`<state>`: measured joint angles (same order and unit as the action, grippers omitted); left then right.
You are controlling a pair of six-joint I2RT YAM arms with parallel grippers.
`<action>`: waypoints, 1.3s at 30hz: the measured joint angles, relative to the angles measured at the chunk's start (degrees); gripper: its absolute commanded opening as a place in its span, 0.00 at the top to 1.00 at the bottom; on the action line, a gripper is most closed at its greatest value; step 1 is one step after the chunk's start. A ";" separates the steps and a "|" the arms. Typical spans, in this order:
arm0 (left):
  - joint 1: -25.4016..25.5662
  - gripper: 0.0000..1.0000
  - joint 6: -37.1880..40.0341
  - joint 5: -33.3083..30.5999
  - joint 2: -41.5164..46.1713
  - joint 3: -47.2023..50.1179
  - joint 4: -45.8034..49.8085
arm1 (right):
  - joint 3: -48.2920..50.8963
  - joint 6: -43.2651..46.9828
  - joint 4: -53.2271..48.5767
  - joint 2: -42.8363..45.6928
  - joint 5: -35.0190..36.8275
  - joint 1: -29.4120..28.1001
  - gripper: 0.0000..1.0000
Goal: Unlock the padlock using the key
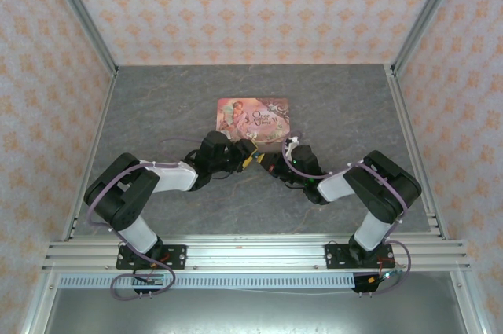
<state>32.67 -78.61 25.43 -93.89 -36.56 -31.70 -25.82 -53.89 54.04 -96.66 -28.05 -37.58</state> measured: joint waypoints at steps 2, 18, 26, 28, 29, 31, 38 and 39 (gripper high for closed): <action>0.00 0.51 -0.02 -0.09 0.00 -0.11 0.22 | 0.00 -0.15 0.02 -0.04 -0.02 0.00 1.00; 1.66 0.55 -2.19 -3.52 -1.55 -1.88 0.61 | -0.15 -2.69 0.92 -0.04 0.00 0.00 1.00; 4.11 0.63 -4.26 -8.70 -1.22 -0.48 -1.18 | -0.17 -3.52 1.01 -0.17 0.02 0.00 1.00; 4.44 0.68 -4.79 -9.44 -1.14 -0.17 -1.20 | -0.17 -3.58 1.18 -0.31 0.02 0.00 1.00; 4.48 0.69 -5.44 -9.38 -1.14 -0.09 -1.14 | -0.17 -3.63 1.31 -0.33 0.02 0.00 1.00; 4.48 0.72 -6.54 -9.40 -1.29 0.26 -0.76 | -0.17 -3.96 1.40 -0.37 0.00 0.00 1.00; 4.48 0.84 -8.50 -9.53 -1.31 0.39 -0.81 | -0.17 -4.22 1.38 -0.74 0.17 -0.04 1.00; 4.48 0.85 -8.55 -9.60 -1.29 0.42 -0.81 | -0.17 -4.22 1.38 -0.74 0.24 -0.04 1.00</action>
<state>37.15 -87.15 15.84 -95.18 -36.14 -32.51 -26.00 -58.11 55.42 -97.41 -27.81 -37.63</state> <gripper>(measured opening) 0.167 0.047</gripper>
